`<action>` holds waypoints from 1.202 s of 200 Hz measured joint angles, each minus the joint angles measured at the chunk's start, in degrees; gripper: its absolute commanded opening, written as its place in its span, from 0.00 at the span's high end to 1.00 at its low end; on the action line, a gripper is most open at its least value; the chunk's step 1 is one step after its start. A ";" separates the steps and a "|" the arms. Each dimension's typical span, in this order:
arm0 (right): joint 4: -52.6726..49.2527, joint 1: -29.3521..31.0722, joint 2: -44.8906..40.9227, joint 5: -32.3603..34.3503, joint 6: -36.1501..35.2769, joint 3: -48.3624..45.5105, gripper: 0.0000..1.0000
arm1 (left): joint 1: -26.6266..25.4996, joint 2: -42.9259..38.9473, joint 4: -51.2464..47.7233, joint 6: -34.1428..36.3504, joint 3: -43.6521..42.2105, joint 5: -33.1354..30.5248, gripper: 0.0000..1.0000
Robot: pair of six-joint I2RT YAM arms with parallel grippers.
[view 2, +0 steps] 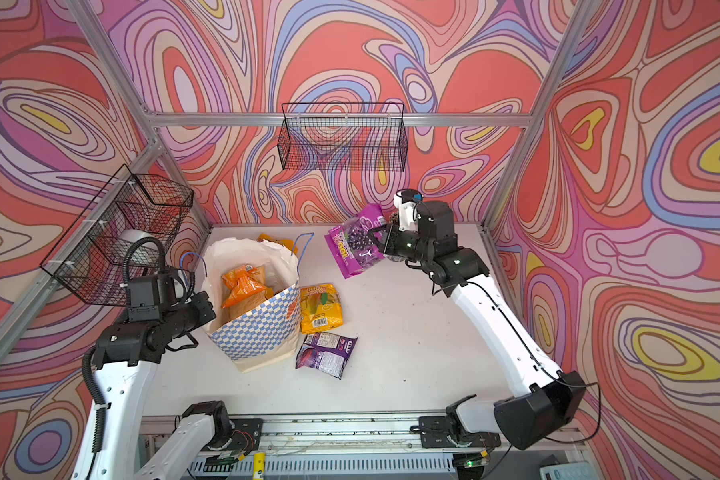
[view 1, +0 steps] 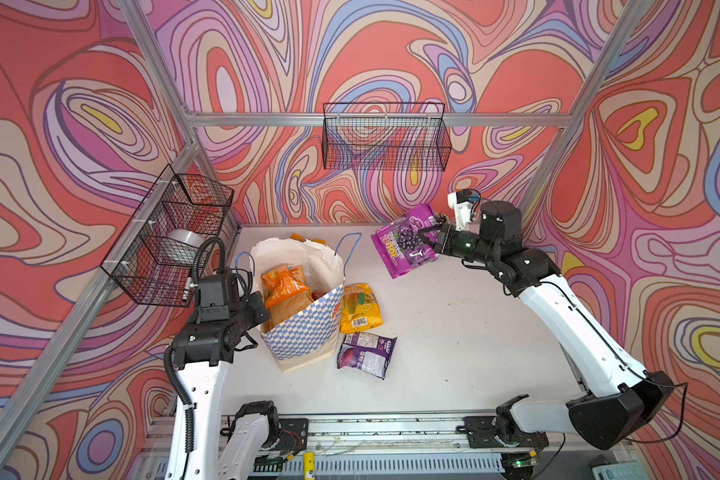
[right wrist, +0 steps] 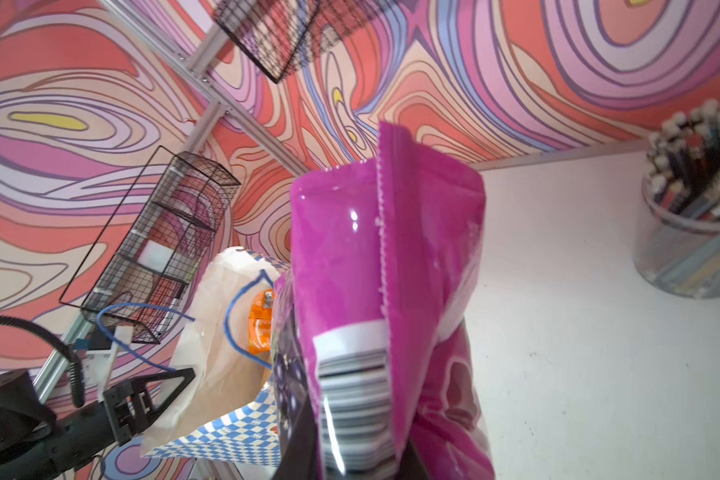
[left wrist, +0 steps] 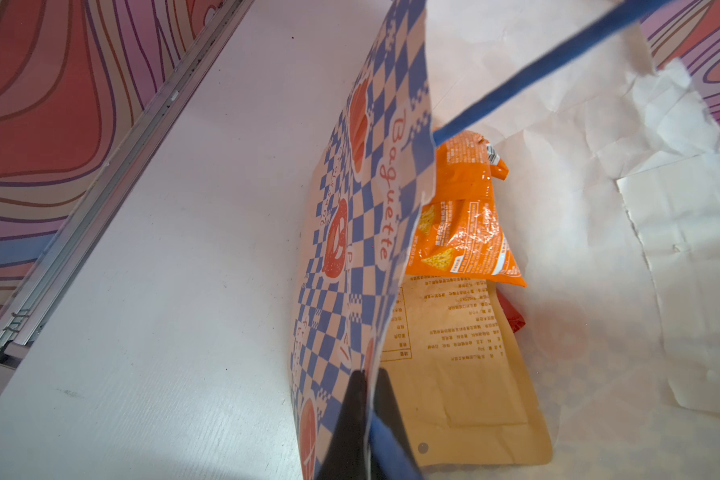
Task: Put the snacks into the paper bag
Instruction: 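Lift the purple grape pack with the right gripper over the bag, then lower the purple grape pack into the paper bag and open the right gripper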
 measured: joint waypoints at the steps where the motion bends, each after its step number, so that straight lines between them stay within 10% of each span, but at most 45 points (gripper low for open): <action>1: 0.00 0.11 0.00 0.02 -0.07 0.20 1.00 | 0.00 0.00 0.00 0.00 0.02 0.00 1.00; 142: 1.88 22.43 31.06 -0.28 -9.51 39.10 1.00 | 0.00 0.09 -0.52 -0.04 0.39 0.20 1.00; 240: -5.38 28.13 39.58 -2.60 -14.01 37.68 1.00 | 0.00 0.13 -1.44 -0.02 1.18 -0.26 1.00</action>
